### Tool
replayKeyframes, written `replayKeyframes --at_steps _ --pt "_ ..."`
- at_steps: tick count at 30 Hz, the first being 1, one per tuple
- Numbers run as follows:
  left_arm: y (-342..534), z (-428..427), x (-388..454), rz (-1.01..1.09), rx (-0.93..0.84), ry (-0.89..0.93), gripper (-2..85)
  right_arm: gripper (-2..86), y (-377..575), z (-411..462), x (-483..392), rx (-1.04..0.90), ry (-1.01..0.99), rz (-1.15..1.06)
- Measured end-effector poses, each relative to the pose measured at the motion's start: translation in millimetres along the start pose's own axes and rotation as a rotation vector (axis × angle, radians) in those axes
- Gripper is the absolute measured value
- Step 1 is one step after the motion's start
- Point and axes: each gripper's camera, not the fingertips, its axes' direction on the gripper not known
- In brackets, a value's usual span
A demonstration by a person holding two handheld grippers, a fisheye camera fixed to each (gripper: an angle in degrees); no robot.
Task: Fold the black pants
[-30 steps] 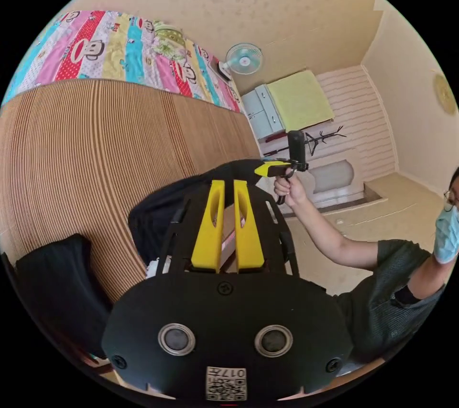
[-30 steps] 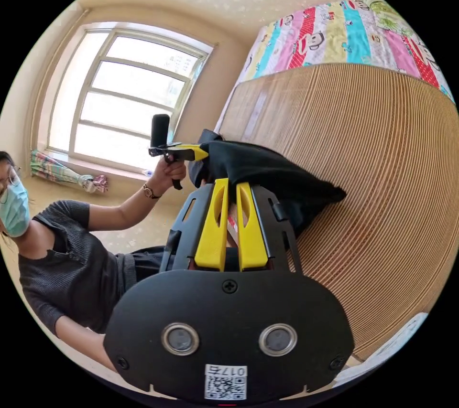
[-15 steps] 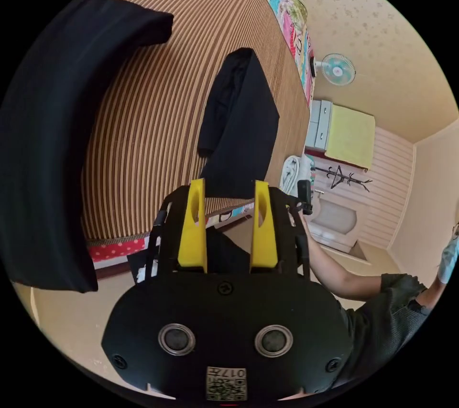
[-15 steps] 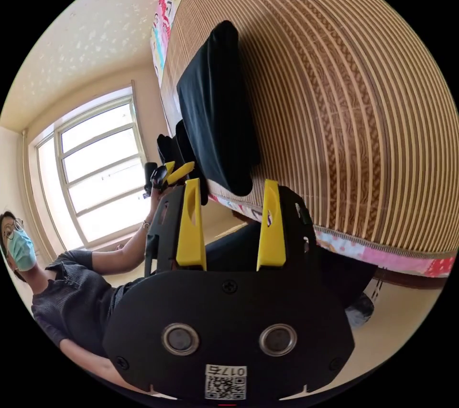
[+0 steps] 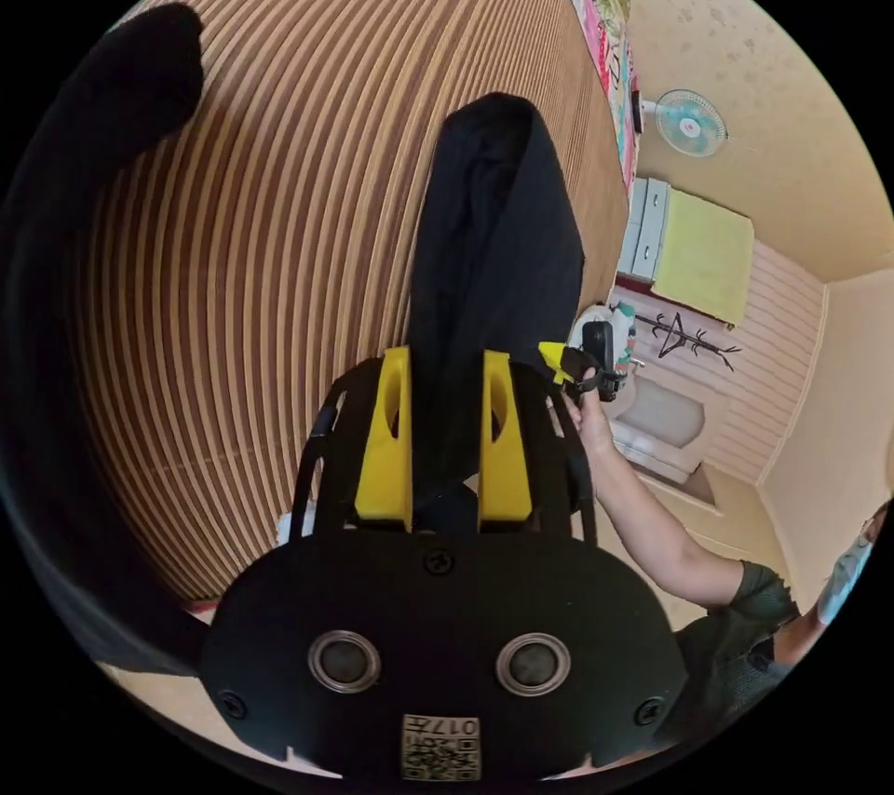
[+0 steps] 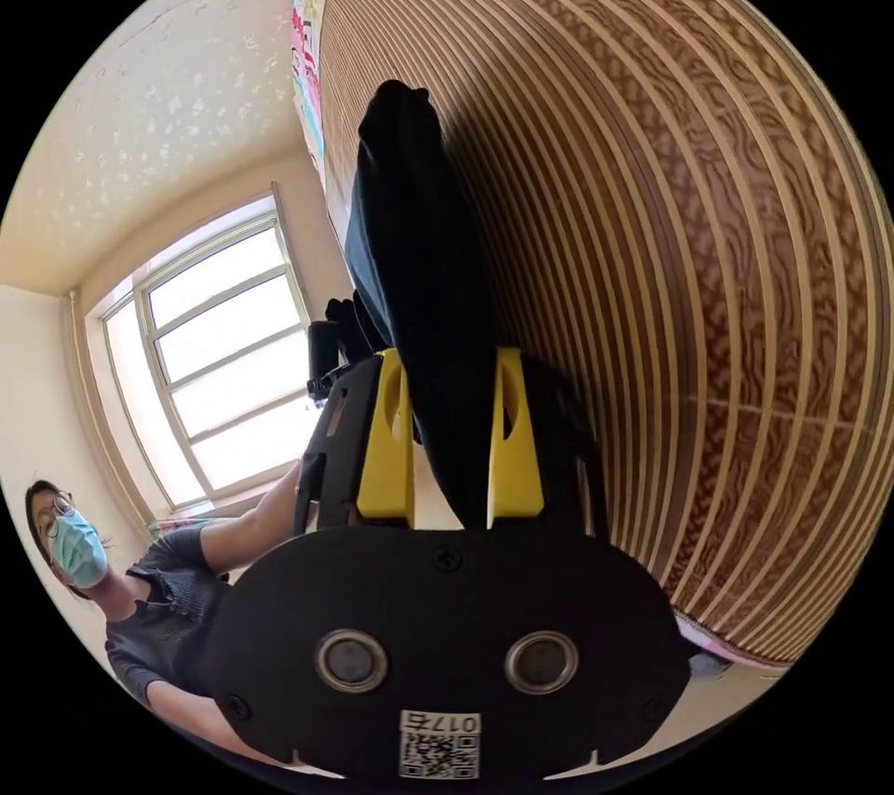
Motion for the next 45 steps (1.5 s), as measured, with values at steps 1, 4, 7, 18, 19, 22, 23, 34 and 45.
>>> replayKeyframes --at_steps 1,4,7,18,19,22,23,34,45 --pt "5 2 3 0.014 -0.028 -0.012 8.5 13.0 13 -3 3 -0.027 0.008 0.003" --pt "41 19 25 0.048 -0.157 -0.017 5.4 12.3 56 -20 13 -0.081 -0.016 0.003" --pt "79 46 56 0.082 -0.249 -0.01 5.3 11.7 106 -57 31 -0.074 -0.08 0.047" --pt "82 198 340 0.391 -0.334 0.236 5.3 11.0 249 -349 3 0.209 -0.06 -0.143" --pt "77 209 362 0.421 -0.34 0.241 5.3 11.1 259 -385 -6 0.239 -0.01 -0.168" --pt "53 276 457 0.536 -0.369 0.232 5.4 11.2 274 -464 -11 0.315 0.149 -0.194" --pt "42 309 484 0.543 -0.387 0.226 5.6 11.3 274 -489 -3 0.336 0.199 -0.166" --pt "24 463 505 0.534 -0.628 -0.132 9.0 2.1 347 -481 45 0.766 0.503 -0.085" --pt "63 95 247 -0.146 -0.093 -0.497 6.0 0.5 330 -244 49 0.435 0.21 -0.117"
